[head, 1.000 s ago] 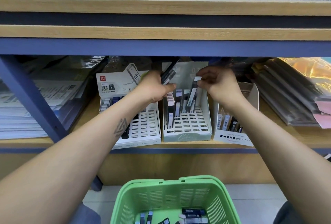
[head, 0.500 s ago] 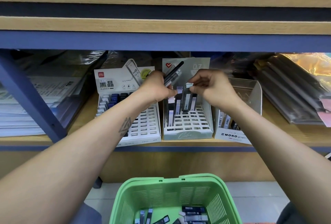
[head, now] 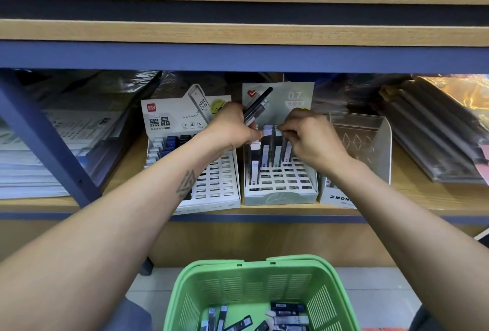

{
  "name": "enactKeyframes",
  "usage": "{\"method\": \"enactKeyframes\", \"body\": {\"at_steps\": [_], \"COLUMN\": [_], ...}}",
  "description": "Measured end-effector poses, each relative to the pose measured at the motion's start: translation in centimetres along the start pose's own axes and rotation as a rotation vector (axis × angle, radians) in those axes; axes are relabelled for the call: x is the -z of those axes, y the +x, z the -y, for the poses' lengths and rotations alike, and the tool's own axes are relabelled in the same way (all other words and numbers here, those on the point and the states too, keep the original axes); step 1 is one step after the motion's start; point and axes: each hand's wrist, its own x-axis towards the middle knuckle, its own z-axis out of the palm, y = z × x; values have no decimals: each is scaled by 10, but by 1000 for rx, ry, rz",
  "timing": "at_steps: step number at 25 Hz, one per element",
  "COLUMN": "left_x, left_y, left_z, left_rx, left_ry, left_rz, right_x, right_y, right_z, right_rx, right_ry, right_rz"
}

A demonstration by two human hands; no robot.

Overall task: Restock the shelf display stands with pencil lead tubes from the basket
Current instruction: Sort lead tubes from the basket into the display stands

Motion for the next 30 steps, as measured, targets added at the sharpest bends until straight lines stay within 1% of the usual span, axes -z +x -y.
{"method": "enactKeyframes", "body": {"at_steps": [2, 6, 7, 8, 9, 10, 12, 13, 14, 18, 21, 24, 26, 28, 29, 30], "left_x": [0, 2, 4, 7, 10, 13, 17, 17, 16, 14, 14, 13, 14, 16, 16, 17], "left_y": [0, -1, -2, -3, -4, -7, -12, -15, -18, -29, -32, -31, -29, -27, -25, -23], "left_z": [0, -1, -1, -2, -4, -6, -8, -9, -10, -10, -10, -8, -6, -5, -4, -4], "left_rx": [-3, 10, 23, 44, 74, 106, 142, 135, 119, 108, 83, 120, 151, 160, 160, 156], "left_ry": [7, -1, -31, -79, -144, -218, -318, -338, -358, -373, -396, -431, -535, -660, -687, -664], "left_rz": [6, -3, -7, -2, 28, 95, 284, 361, 415, 503, 513, 443, 398, 363, 325, 271], "right_x": [1, 4, 4, 5, 9, 13, 23, 26, 27, 23, 23, 23, 24, 29, 33, 38], "right_y": [0, -2, -2, -2, -1, 0, 1, 0, 0, 2, 3, 1, 2, 4, 4, 4], "right_z": [0, 0, 1, 2, 3, 5, 13, 16, 21, 32, 33, 30, 27, 20, 14, 8], "right_rx": [-11, -38, -66, -125, -212, -304, -413, -422, -424, -473, -480, -495, -511, -538, -550, -555], "right_ry": [-46, -28, -4, 74, 232, 472, 987, 1141, 1213, 1242, 1277, 1291, 1318, 1352, 1356, 1344], "right_rz": [33, 62, 51, 23, -9, -28, 14, 43, 51, -55, -59, -68, -79, -135, -173, -201]}}
